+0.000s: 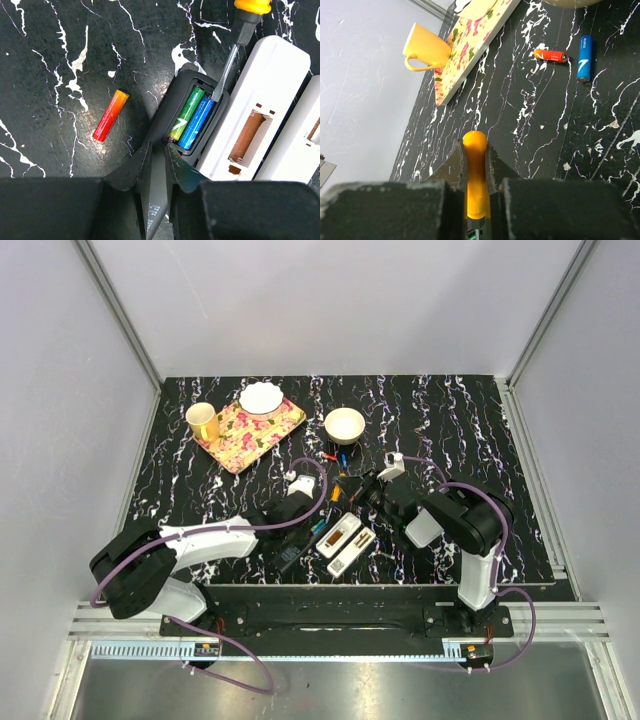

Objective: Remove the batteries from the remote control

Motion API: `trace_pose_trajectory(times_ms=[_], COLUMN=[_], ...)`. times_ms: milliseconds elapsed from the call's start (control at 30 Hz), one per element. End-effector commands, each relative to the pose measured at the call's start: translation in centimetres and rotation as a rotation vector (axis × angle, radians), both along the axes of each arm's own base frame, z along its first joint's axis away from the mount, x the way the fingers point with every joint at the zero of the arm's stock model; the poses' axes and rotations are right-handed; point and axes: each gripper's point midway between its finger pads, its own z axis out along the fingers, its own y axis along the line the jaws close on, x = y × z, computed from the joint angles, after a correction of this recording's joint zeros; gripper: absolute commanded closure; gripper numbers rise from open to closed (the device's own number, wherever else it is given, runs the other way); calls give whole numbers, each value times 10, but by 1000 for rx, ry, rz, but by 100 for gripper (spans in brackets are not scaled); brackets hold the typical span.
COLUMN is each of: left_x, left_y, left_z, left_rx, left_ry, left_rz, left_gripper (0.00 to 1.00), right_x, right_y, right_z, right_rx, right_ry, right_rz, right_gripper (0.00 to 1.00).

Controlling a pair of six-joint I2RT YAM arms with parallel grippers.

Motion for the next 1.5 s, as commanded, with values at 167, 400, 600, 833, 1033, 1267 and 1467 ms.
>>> trace_pose_trajectory(times_ms=[167,400,600,833,1033,1267,1467], left_x=[-42,-42,-42,-42,-42,-42,-42], left_y=[19,19,19,19,19,19,19], left_z=[-42,-43,-43,-43,-43,-44,-43], left_rx=[107,112,112,114,113,116,114], left_ry=[184,183,182,181,180,182,179], left_rz=[-48,-47,-48,-44,-47,-47,-46], left_gripper=[83,83,83,83,83,83,83], right_x=[-37,-38,-41,-46,-49,-44,-33], right_y=[33,33,36,39,40,36,18], right_z=[88,93,92,104,107,99,102], right_rx=[249,254,264,290,300,280,203], right_ry=[-152,-160,-146,-157,-154,-148,-235], right_rz=[220,228,254,291,308,268,146], right_gripper=[100,100,100,100,100,100,100])
